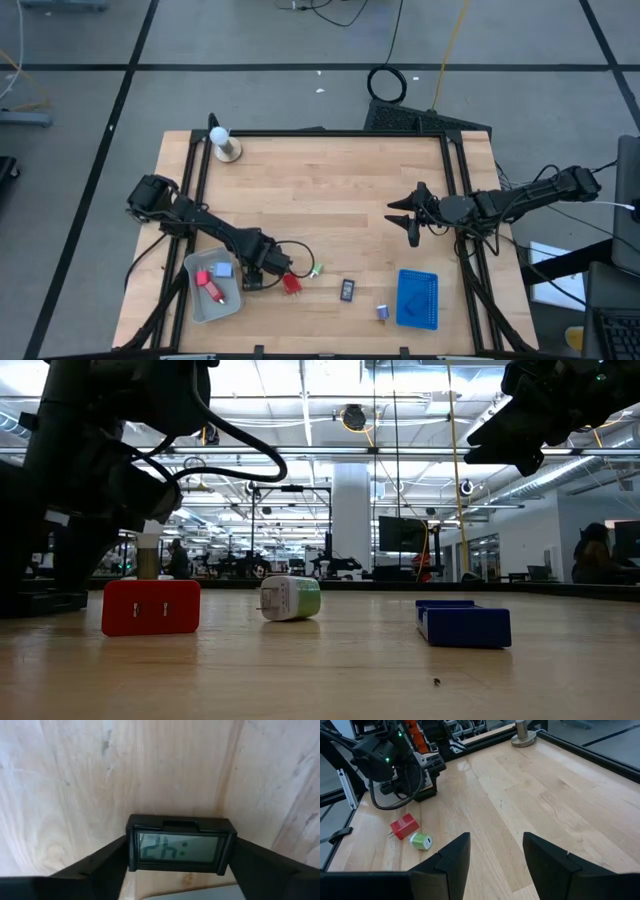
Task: Pick & Place Office items
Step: Put the black mini digital clock into the blue bin
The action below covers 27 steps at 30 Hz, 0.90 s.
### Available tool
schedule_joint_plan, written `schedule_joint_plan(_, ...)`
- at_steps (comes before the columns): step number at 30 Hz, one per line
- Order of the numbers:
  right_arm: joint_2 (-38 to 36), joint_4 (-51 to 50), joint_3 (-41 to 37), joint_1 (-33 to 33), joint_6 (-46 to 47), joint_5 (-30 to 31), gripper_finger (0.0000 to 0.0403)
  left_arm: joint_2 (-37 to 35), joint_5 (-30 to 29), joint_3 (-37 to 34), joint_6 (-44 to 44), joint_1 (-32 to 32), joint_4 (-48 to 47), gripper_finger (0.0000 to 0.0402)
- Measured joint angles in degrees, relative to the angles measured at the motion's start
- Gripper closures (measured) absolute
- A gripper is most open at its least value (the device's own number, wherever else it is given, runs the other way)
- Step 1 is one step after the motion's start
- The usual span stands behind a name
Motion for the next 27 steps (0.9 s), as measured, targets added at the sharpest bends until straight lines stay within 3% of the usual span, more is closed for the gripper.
schedule_joint_plan(3,0.0,0.0,0.0,0.0,0.0,0.0,0.0229,0.0,0.0,0.0,0.0,0.0,0.2,0.0122)
schedule_joint_plan(17,0.0,0.0,0.0,0.0,0.0,0.1,0.0229,0.1,-0.3,0.3,-1.4,0.0,0.7,0.0122)
schedule_joint_plan(27,0.0,0.0,0.0,0.0,0.2,0.1,0.0229,0.2,-0.9,5.6,-1.2,0.0,-0.3,0.0122)
